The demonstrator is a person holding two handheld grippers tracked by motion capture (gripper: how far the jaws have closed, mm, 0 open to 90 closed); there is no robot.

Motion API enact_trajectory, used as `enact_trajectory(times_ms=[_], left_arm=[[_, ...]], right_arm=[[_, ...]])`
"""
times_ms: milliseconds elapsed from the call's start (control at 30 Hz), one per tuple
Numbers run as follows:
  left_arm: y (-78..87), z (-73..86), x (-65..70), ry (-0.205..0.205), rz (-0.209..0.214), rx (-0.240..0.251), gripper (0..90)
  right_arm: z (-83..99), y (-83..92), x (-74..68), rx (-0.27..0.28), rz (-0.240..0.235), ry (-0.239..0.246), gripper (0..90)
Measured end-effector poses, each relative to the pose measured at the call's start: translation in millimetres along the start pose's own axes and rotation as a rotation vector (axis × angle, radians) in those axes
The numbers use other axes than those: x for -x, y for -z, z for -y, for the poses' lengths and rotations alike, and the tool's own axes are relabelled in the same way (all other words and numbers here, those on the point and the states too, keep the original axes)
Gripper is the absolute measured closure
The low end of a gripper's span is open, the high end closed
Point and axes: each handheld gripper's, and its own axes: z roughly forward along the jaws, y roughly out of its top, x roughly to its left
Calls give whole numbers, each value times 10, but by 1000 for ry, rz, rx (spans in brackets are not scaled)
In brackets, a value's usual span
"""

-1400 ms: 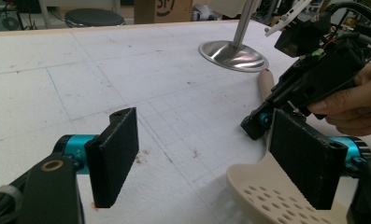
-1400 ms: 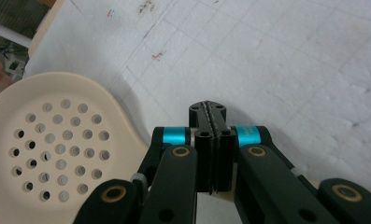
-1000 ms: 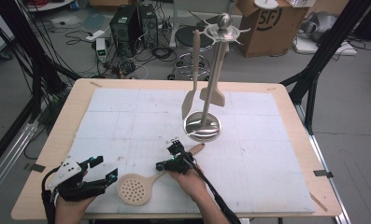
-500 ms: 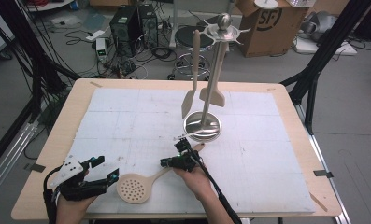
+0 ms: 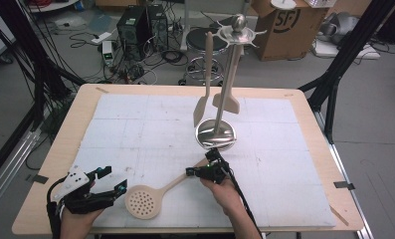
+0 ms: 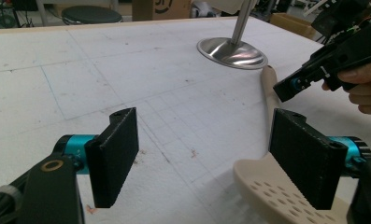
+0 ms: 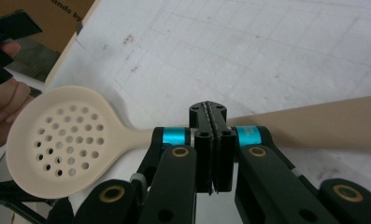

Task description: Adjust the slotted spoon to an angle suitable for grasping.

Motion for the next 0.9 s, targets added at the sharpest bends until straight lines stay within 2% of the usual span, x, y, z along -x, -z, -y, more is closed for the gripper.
enact_trajectory(times_ms=[167, 233, 300, 533, 900], left_arm=[[-2, 7, -4, 3, 0, 0, 250], [-1, 7, -8, 3, 0, 0, 250], [-8, 6, -5, 3, 1, -2, 250], [-18, 4, 2, 4, 1, -3, 250], [-26, 0, -2, 5, 3, -3, 250]], right_arm=[[55, 69, 81, -24, 61, 9, 897], [108, 99, 160, -33, 77, -13, 896], [141, 122, 231, -26, 78, -35, 896], [97, 105, 309, -1, 63, -70, 896], [-58, -29, 320, 18, 73, -94, 896]])
